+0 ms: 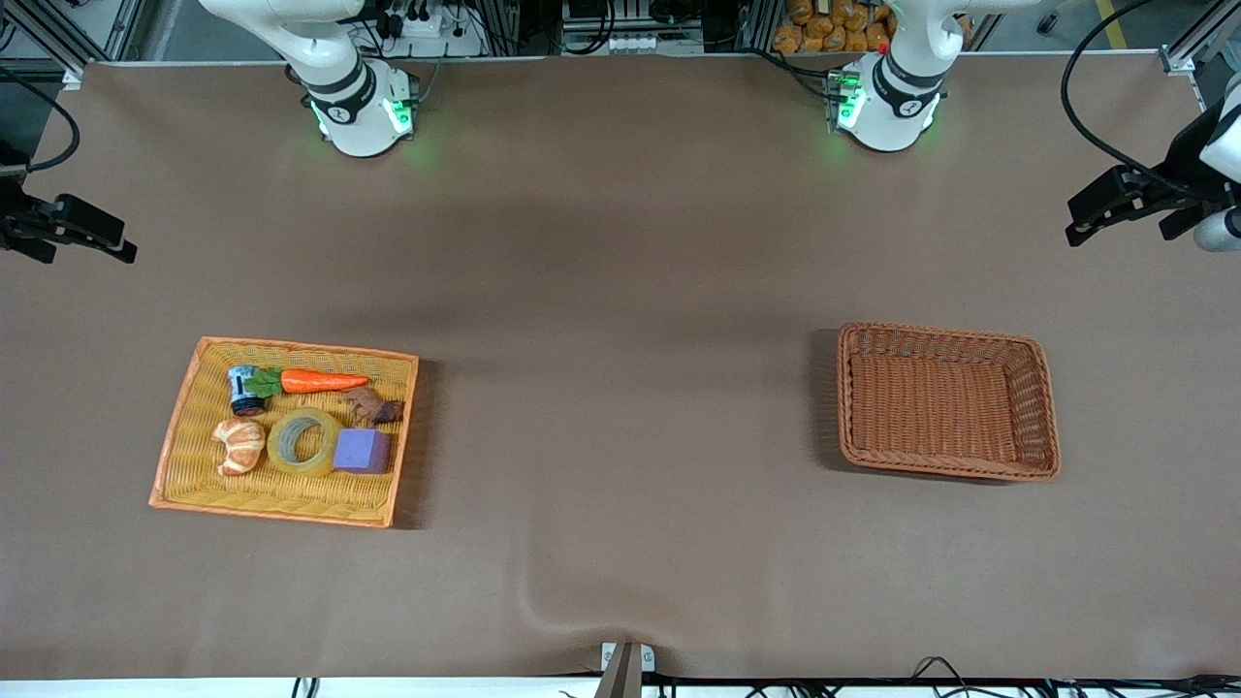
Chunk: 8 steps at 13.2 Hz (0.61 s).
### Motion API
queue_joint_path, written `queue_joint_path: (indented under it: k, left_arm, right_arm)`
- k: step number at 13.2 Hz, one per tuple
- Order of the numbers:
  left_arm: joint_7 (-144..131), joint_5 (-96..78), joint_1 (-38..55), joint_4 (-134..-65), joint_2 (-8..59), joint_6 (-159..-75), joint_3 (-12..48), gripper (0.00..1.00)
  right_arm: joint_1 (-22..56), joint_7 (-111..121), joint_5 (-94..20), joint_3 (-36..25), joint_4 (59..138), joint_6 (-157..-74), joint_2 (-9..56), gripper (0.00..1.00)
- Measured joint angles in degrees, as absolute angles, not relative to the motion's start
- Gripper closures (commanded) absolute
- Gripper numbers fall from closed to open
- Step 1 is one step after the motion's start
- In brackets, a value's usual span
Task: Transfer tape with both arms
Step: 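Move the right gripper out toward the yellow tray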
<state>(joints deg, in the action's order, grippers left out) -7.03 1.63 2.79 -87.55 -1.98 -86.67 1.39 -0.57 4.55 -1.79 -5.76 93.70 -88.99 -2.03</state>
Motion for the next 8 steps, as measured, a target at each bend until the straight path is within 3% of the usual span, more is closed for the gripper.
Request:
queue_joint_path:
  k: [8]
  left_arm:
    - [-7.03,1.63,2.85,-87.03,-2.09,-86.34,2.06,0.00]
  right_arm:
    - [-0.36,3.09,-1.83,-5.45,93.75,-88.99,-2.01,0.00]
